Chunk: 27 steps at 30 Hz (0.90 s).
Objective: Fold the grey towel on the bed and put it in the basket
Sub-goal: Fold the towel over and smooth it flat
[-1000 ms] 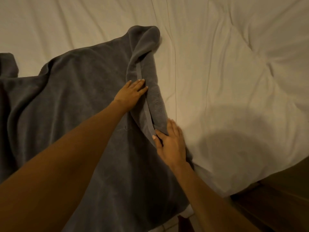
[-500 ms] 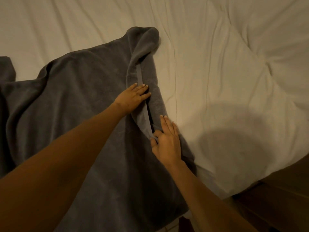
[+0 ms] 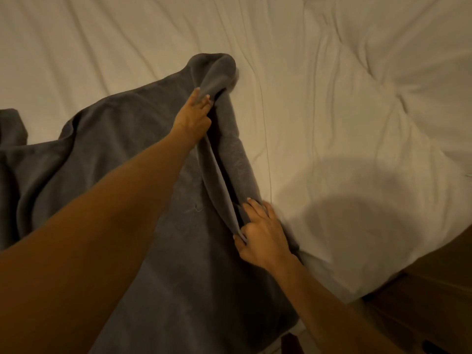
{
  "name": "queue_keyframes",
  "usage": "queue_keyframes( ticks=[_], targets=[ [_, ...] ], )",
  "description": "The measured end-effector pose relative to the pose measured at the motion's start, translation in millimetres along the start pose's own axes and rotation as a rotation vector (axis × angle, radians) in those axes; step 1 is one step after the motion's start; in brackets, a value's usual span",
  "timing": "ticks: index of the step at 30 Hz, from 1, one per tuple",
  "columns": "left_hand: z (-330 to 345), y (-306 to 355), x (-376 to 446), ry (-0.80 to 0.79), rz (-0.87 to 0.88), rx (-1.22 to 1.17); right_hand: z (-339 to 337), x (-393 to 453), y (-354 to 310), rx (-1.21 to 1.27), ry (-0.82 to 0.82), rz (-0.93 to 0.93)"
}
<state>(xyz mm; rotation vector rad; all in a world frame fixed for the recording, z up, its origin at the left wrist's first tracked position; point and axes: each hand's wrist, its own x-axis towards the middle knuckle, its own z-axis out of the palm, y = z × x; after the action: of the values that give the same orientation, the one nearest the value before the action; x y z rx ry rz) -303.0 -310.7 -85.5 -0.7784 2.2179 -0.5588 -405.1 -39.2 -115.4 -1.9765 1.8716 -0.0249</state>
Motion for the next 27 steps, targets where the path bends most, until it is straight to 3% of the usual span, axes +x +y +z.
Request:
queue_keyframes(
  ticks=[8,10,14,18,20,27],
  targets=[
    [12,-14,4,-0.042,-0.057,-0.073,-2,-18,17,-0.054,-0.182,-0.044],
    [13,-26,8,-0.021,-0.086,-0.099,-3,-20,26,-0.079,-0.102,-0.018],
    [3,-48,17,0.056,-0.075,-0.120,-20,-22,48,-0.052,0.213,0.141],
    [-19,-55,33,0.154,-0.157,-0.269,-47,-32,72,-0.018,0.444,0.484],
    [-36,-55,41,0.217,-0.216,-0.381,-54,-42,88,-0.043,0.496,0.611],
    [-116,-47,76,0.275,-0.207,-0.405,-72,-67,139,-0.156,0.462,0.688]
  ],
)
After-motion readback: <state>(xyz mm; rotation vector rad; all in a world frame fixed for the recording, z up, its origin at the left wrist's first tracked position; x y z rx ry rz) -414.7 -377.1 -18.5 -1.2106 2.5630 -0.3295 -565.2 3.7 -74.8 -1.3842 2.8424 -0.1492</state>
